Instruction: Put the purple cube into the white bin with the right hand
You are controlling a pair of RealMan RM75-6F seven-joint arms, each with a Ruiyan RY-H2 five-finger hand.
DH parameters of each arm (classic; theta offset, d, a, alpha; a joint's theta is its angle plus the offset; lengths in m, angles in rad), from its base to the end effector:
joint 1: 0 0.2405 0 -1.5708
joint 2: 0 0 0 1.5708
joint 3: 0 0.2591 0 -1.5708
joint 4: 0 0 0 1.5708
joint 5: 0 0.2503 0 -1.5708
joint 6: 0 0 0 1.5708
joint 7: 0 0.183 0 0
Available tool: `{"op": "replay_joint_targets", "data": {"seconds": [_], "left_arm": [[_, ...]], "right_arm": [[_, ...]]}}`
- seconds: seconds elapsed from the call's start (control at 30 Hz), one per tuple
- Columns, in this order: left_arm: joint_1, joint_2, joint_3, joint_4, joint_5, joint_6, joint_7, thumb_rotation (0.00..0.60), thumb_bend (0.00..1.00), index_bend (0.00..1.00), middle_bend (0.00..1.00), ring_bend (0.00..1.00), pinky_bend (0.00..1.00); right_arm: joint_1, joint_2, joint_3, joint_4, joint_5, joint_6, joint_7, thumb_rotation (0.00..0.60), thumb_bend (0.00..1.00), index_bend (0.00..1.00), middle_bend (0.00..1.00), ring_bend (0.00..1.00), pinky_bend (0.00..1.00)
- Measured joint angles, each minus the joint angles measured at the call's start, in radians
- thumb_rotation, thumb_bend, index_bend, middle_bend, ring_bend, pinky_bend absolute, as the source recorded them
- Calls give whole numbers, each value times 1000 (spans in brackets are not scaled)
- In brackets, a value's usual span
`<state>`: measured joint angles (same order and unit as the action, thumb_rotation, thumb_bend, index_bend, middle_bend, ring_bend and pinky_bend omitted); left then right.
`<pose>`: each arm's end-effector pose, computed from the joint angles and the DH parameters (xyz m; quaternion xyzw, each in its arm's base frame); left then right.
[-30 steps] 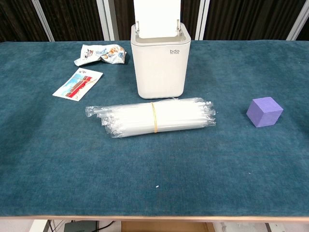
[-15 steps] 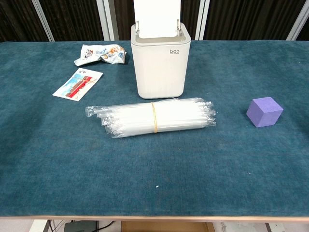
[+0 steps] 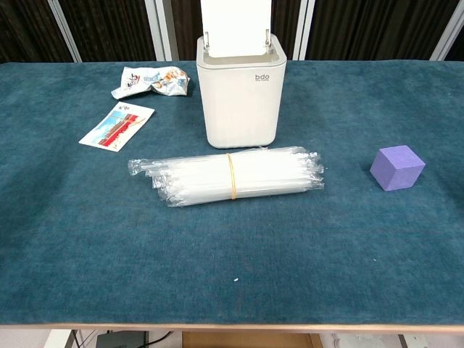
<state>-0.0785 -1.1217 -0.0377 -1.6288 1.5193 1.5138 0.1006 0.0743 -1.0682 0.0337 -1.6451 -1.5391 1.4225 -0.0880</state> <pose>-0.3223 0.2181 0.1219 -0.6106 -0.3561 -0.3719 0.6018 -0.3294 -0.2152 0.1209 0.6388 -0.3715 0.3388 0.5824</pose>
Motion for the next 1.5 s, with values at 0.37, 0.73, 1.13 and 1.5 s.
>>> {"op": "replay_joint_targets", "data": {"seconds": [0.37, 0.73, 1.13, 1.5], "left_arm": [[0, -6, -2, -2, -3, 2, 15, 600, 74, 182, 152, 0, 0], [-2, -6, -4, 0, -8, -1, 20, 600, 74, 184, 152, 0, 0], [-4, -9, -6, 2, -13, -5, 27, 600, 74, 189, 152, 0, 0], [-6, -8, -8, 4, -19, -10, 26, 600, 74, 191, 152, 0, 0]], "right_arm": [[270, 2, 31, 153, -29, -366, 193, 600, 108, 59, 135, 127, 245], [484, -156, 46, 349, -22, -622, 267, 600, 151, 130, 203, 200, 259], [553, -250, 28, 389, -12, -676, 232, 600, 203, 315, 391, 387, 388], [562, -305, 46, 424, 0, -598, 209, 600, 330, 530, 543, 523, 516]]}}
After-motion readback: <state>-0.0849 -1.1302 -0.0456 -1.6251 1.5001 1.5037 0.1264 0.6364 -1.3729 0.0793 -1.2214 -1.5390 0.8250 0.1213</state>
